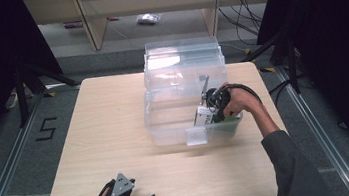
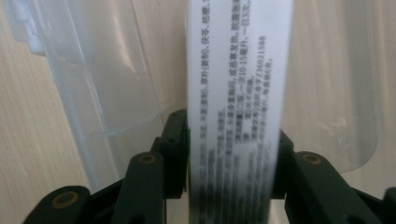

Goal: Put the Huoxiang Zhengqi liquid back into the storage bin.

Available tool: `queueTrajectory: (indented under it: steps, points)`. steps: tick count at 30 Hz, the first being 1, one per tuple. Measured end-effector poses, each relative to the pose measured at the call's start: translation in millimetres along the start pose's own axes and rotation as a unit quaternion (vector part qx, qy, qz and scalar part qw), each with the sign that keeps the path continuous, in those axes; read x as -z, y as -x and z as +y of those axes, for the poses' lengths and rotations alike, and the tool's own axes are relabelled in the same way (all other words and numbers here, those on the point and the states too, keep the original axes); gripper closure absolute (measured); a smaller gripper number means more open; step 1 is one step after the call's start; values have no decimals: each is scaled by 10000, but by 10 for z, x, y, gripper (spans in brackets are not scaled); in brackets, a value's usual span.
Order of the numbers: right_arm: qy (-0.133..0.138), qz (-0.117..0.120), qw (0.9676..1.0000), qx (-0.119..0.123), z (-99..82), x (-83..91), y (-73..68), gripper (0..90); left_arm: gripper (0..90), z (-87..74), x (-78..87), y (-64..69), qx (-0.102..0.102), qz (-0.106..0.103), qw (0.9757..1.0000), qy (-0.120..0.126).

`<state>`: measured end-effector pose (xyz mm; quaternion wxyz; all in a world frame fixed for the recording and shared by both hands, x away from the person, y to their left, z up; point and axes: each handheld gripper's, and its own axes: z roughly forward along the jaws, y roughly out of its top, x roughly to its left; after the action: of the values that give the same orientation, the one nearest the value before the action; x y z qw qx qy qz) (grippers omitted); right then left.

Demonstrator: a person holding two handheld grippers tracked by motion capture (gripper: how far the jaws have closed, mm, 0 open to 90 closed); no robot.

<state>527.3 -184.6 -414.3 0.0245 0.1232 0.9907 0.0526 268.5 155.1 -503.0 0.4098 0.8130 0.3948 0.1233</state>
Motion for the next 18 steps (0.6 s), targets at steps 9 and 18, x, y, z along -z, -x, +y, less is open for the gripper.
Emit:
queueTrajectory:
  steps: [9, 18]
  points:
    - [286, -89, 9995, -53, -62, 256, -36, 587, 148, -1, -2, 6, 29, -17, 10000, 15]
    - [674, -82, 9972, -318, -159, 440, -100, 559, 148, 1, 1, -9, -42, 46, 10000, -55]
